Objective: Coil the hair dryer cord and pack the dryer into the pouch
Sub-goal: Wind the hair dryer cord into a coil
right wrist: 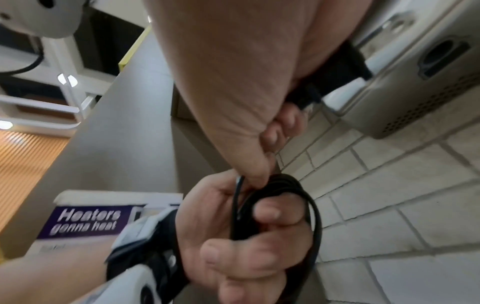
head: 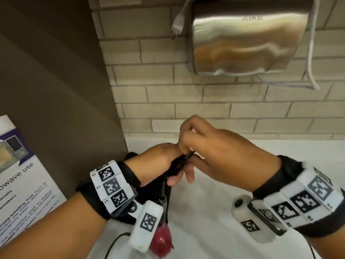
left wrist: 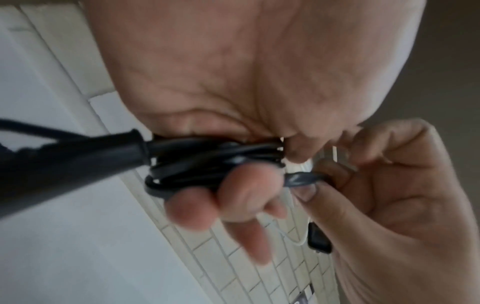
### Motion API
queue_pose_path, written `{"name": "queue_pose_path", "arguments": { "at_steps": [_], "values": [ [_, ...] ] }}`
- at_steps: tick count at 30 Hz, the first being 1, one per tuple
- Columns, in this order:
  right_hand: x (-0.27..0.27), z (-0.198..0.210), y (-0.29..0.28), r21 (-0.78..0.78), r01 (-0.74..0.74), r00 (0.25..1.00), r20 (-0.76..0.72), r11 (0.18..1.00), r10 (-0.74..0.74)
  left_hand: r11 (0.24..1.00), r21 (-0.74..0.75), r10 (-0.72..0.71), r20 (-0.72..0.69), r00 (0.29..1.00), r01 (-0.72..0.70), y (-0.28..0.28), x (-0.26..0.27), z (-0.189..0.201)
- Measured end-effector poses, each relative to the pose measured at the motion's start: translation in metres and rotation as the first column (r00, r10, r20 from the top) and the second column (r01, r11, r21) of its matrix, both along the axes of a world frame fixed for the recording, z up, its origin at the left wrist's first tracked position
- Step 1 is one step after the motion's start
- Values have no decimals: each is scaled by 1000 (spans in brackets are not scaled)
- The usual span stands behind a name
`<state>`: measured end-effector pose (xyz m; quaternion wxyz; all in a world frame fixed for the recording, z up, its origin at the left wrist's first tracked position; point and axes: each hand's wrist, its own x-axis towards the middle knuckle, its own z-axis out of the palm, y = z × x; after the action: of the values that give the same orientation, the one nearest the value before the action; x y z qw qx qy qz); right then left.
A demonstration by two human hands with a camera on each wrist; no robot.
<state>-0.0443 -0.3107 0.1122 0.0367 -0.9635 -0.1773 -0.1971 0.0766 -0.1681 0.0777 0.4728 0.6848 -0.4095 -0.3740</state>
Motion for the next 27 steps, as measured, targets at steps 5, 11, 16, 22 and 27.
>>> {"name": "queue_pose_path", "arguments": {
  "at_steps": [5, 11, 16, 22, 27],
  "values": [
    [12, 0, -14, 468, 69, 963, -263, 881, 64, 970, -116, -241, -366, 899, 213, -8, 8, -4],
    [16, 3, -14, 422, 149, 940, -340, 894, 4, 940, -152, -342, -383, 858, 307, -10, 16, -13],
    [11, 11, -11, 209, 148, 964, -249, 967, -93, 965, -234, -178, -238, 955, 122, -3, 8, -13],
    [18, 12, -29, 372, 156, 969, -239, 915, -68, 951, -295, 46, -169, 984, -95, 3, 3, -4],
    [19, 14, -43, 476, 139, 974, -226, 869, -32, 968, -188, 198, 170, 965, -166, 0, -13, 6]
  ]
}}
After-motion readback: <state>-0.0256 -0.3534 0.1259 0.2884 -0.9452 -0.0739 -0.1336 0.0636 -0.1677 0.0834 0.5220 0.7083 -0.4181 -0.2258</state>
